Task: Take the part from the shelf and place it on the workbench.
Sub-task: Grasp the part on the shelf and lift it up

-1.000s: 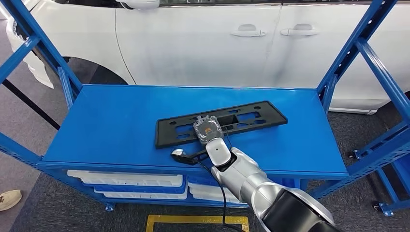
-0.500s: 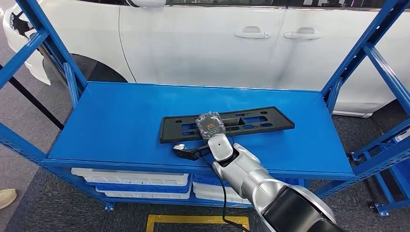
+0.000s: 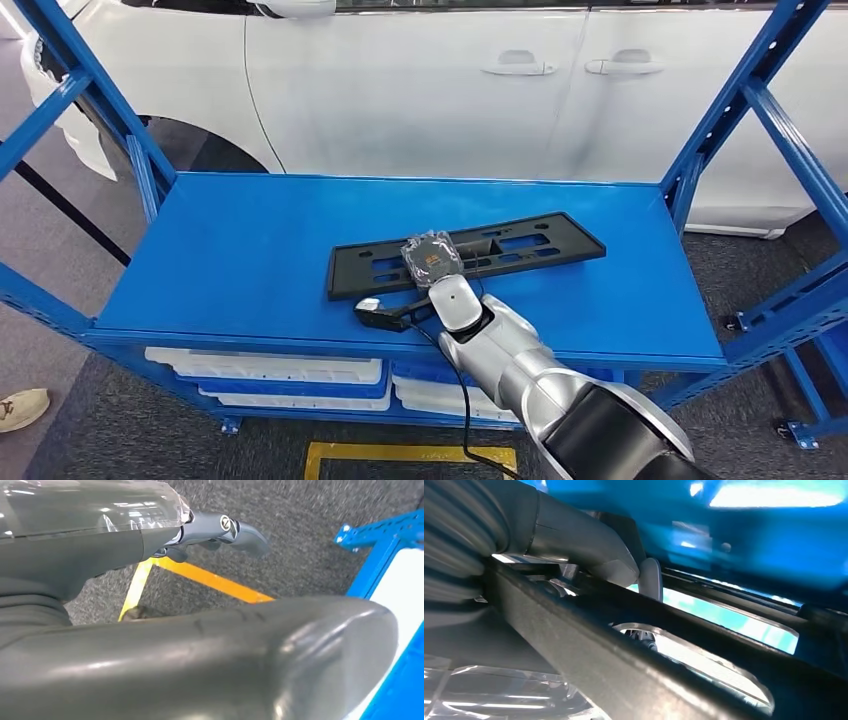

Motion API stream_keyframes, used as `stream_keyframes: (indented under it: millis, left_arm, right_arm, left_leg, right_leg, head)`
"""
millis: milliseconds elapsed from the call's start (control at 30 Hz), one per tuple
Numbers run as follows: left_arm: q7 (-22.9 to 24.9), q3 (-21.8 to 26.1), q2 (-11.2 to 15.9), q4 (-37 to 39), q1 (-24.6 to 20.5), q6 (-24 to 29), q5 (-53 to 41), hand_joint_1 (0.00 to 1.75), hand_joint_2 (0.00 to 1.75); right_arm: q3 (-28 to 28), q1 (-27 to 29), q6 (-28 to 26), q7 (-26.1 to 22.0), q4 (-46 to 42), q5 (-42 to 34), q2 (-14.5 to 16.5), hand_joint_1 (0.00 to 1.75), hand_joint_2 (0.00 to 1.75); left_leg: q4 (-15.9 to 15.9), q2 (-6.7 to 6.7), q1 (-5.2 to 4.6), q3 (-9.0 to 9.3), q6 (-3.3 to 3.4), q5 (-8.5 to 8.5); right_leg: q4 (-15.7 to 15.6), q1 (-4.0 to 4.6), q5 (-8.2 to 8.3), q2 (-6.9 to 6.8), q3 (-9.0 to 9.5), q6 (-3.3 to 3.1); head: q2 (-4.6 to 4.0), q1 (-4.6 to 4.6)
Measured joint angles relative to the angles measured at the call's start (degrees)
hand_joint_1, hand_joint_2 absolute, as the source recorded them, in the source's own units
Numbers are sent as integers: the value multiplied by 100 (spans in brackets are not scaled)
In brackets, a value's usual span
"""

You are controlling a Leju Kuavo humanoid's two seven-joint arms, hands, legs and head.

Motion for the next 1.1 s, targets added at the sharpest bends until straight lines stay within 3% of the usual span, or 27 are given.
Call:
stream_keyframes:
  millis: [67,100,133,200,267,367,433,533,567,600,633,733,800,900,933,967,1033,1067,1100]
  left_arm:
    - [-35,-4,4,0,8,-11,8,0,87]
    - [-57,-4,4,0,12,-28,10,0,131]
    - [-80,-5,5,0,13,-49,11,0,175]
    - [-121,-6,12,0,7,-87,8,0,175]
    - [-136,-9,18,0,-7,-87,-3,0,175]
    - [-133,-14,21,0,-13,-50,-17,0,175]
    - [-156,-14,22,0,-19,-30,-11,0,175]
    - [-185,-15,30,0,-24,-22,-1,0,175]
    - [-185,-16,33,0,-23,-27,-1,0,175]
    - [-185,-16,37,0,-20,-36,-2,0,175]
    - [-184,-16,39,0,-17,-45,-3,0,175]
    - [-186,-19,34,1,-22,-71,-16,0,175]
    - [-191,-28,28,2,-28,-80,-30,0,175]
    - [-206,-50,28,3,-34,-68,-7,0,175]
    - [-211,-55,28,3,-40,-66,0,0,175]
    - [-214,-58,28,4,-51,-66,5,0,175]
    - [-217,-62,27,4,-69,-67,9,0,175]
    - [-217,-62,28,4,-73,-66,12,0,175]
    - [-217,-62,28,4,-74,-66,12,0,175]
  right_arm:
    - [-31,5,-4,-22,3,12,0,175,175]
    - [-46,7,-9,-31,4,23,0,175,175]
    - [-63,7,-18,-39,5,35,1,175,175]
    - [-114,4,-51,-55,4,60,2,175,175]
    - [-193,1,-127,-108,1,52,1,175,175]
    - [-390,8,-404,-499,-48,-228,-1,175,175]
    - [-615,50,-605,-1082,-202,-684,-2,175,175]
    - [-1043,338,-579,-2508,-1073,-2073,-82,175,175]
    - [-1158,474,-459,-2986,-1523,-2668,-147,175,175]
    - [-1252,590,-268,-3384,-2060,-3332,-244,175,175]
    - [-1333,688,-71,-3670,-2585,-3954,-345,175,175]
    - [-1602,993,547,-4057,-4203,-5487,-653,175,175]
    - [-1733,1242,910,-4201,-5170,-6172,-836,175,175]
    - [-1795,1505,1284,-4359,-6266,-6825,-1048,175,175]
    - [-1801,1543,1345,-4368,-6537,-6918,-1090,175,175]
    - [-1802,1570,1381,-4369,-6766,-6965,-1121,175,175]
    - [-1803,1629,1423,-4371,-7102,-7002,-1174,175,175]
    - [-1803,1668,1435,-4373,-7218,-7011,-1202,175,175]
    - [-1803,1706,1443,-4375,-7311,-7016,-1228,175,175]
  left_leg:
    - [587,1,7,-268,-29,-200]
    - [618,2,8,-280,-37,-151]
    - [437,3,9,-192,-38,-10]
    - [-314,8,7,179,-20,335]
    - [-834,4,-16,425,49,482]
    - [-906,5,-35,427,165,501]
    - [-928,12,-16,419,232,534]
    - [-935,24,-10,391,281,549]
    - [-933,26,-11,390,286,548]
    - [-932,23,-12,397,288,543]
    - [-931,19,-12,411,289,537]
    - [-924,-13,-36,449,268,509]
    - [-914,-29,-54,429,220,496]
    - [-887,-23,-62,389,130,465]
    - [-774,-17,-61,339,108,379]
    - [-534,-11,-57,233,87,230]
    - [238,-5,-43,-120,51,-156]
    - [594,-5,-39,-291,34,-282]
    - [775,-4,-38,-386,23,-301]
  right_leg:
    - [6,7,1,-5,-8,-8]
    - [13,8,-1,-4,-9,-5]
    - [23,7,-5,-3,-8,1]
    - [61,11,-26,2,-11,34]
    - [101,30,-41,18,-33,92]
    - [115,32,-27,33,-72,186]
    - [292,21,-156,34,-157,245]
    - [1367,2,-702,32,-676,305]
    - [1706,-3,-812,31,-845,316]
    - [1831,-5,-797,31,-909,319]
    - [1752,-6,-689,30,-873,312]
    - [576,23,-137,23,-310,211]
    - [136,49,-6,18,-133,163]
    - [95,25,25,28,-170,107]
    - [75,5,39,29,-167,75]
    - [54,-14,49,27,-160,47]
    - [52,-6,43,26,-159,15]
    - [57,0,37,26,-160,10]
    - [66,4,29,27,-160,9]
  head:
    - [0,0]
    - [0,0]
    - [0,0]
    - [0,0]
    - [0,1]
    - [0,2]
    - [0,2]
    - [0,2]
    - [0,2]
    - [0,2]
    - [0,2]
    - [0,2]
    - [0,2]
    - [0,2]
    - [0,2]
    - [0,2]
    - [0,2]
    - [0,2]
    - [0,2]
